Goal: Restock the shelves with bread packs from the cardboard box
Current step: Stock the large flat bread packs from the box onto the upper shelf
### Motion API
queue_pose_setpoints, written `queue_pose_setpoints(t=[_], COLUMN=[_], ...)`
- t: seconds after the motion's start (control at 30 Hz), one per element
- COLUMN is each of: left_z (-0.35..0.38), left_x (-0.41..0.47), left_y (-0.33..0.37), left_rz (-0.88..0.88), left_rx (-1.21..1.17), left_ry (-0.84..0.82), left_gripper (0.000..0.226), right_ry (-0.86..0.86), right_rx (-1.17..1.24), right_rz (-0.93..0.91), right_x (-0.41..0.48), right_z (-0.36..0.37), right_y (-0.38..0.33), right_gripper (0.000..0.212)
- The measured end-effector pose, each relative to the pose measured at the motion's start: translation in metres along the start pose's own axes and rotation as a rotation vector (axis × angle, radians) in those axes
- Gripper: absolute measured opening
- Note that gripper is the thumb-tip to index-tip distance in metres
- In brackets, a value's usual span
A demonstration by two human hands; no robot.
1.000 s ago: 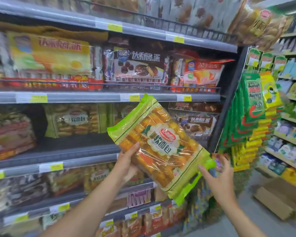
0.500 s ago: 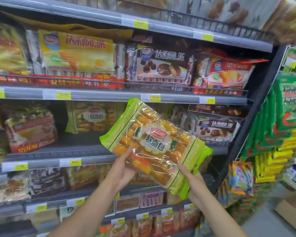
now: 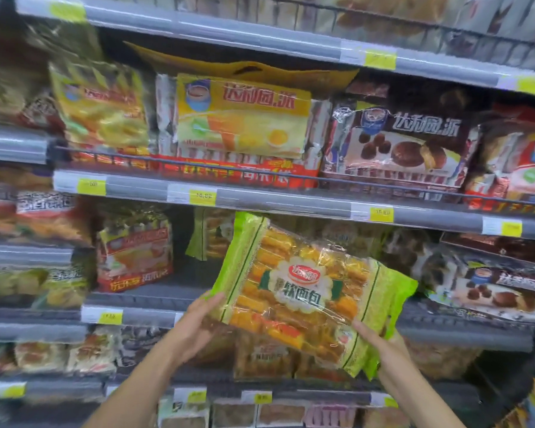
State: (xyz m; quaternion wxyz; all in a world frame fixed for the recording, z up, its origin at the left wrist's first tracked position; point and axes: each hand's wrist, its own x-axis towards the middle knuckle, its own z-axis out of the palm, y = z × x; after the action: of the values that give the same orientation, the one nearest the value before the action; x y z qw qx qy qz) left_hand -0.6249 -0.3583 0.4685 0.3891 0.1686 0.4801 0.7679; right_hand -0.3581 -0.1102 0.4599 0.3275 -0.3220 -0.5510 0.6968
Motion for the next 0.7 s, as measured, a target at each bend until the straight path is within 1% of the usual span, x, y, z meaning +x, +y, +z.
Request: queue_pose_setpoints(t=[0.03, 0.07, 0.1, 0.17, 0.2, 0.23, 0.3, 0.37, 0.4, 0.47, 0.5, 0.53, 0.57, 0.6, 0.67, 0.7], left_z=[-0.018, -0.029, -0.037, -0.051, -0.051, -0.057, -0.063, -0.073, -0.079, -0.089, -0.094, -0.098, -0.103, -0.104, -0.112, -0.119], left_x=[0.006, 0.006, 0.006, 0.011, 0.012, 0.017, 0.029, 0.043, 0.053, 0.072, 0.082, 0.093, 0.103, 0.111, 0.130, 0.141], left_y=[0.003, 0.009, 0.014, 0.026, 0.035, 0.042, 0.056, 0.066, 0.069, 0.075, 0.076, 0.077, 0.077, 0.078, 0.072, 0.068], left_rz=[0.000, -0.002, 0.013, 0.039, 0.053, 0.067, 0.117, 0.169, 0.175, 0.162, 0.145, 0.141, 0.133, 0.137, 0.105, 0.094], left_rx=[0.061, 0.139, 0.193, 0.309, 0.376, 0.461, 0.645, 0.766, 0.817, 0.962, 1.020, 1.063, 1.086, 1.109, 1.140, 1.152], left_ry=[-0.014, -0.028, -0.034, 0.001, 0.026, 0.036, 0.055, 0.086, 0.119, 0.198, 0.221, 0.247, 0.277, 0.287, 0.279, 0.284], left_gripper=[0.053, 0.064, 0.058, 0.027, 0.024, 0.025, 0.026, 0.025, 0.033, 0.071, 0.082, 0.083, 0.079, 0.069, 0.052, 0.054], right_ry=[-0.004, -0.012, -0.024, -0.056, -0.081, -0.094, -0.118, -0.139, -0.139, -0.135, -0.144, -0.156, -0.144, -0.134, -0.101, -0.110], right_rx=[-0.007, -0.017, -0.028, -0.049, -0.058, -0.072, -0.108, -0.147, -0.181, -0.247, -0.293, -0.335, -0.360, -0.356, -0.385, -0.417], right_rz=[-0.014, -0.018, -0.020, -0.030, -0.035, -0.046, -0.069, -0.078, -0.086, -0.096, -0.096, -0.102, -0.111, -0.104, -0.073, -0.052], right_x=[0.006, 0.012, 0.017, 0.029, 0.035, 0.044, 0.060, 0.078, 0.088, 0.106, 0.110, 0.116, 0.124, 0.132, 0.148, 0.157], right_z=[0.009, 0.017, 0.026, 0.042, 0.050, 0.057, 0.074, 0.090, 0.097, 0.112, 0.120, 0.129, 0.136, 0.142, 0.153, 0.157], right_y=[0.000, -0.001, -0.002, -0.002, -0.004, -0.006, -0.012, -0.018, -0.020, -0.028, -0.034, -0.039, -0.041, -0.041, -0.038, -0.035], right_gripper=[0.125, 0.128, 0.129, 0.130, 0.130, 0.129, 0.117, 0.105, 0.101, 0.090, 0.082, 0.077, 0.075, 0.073, 0.082, 0.089])
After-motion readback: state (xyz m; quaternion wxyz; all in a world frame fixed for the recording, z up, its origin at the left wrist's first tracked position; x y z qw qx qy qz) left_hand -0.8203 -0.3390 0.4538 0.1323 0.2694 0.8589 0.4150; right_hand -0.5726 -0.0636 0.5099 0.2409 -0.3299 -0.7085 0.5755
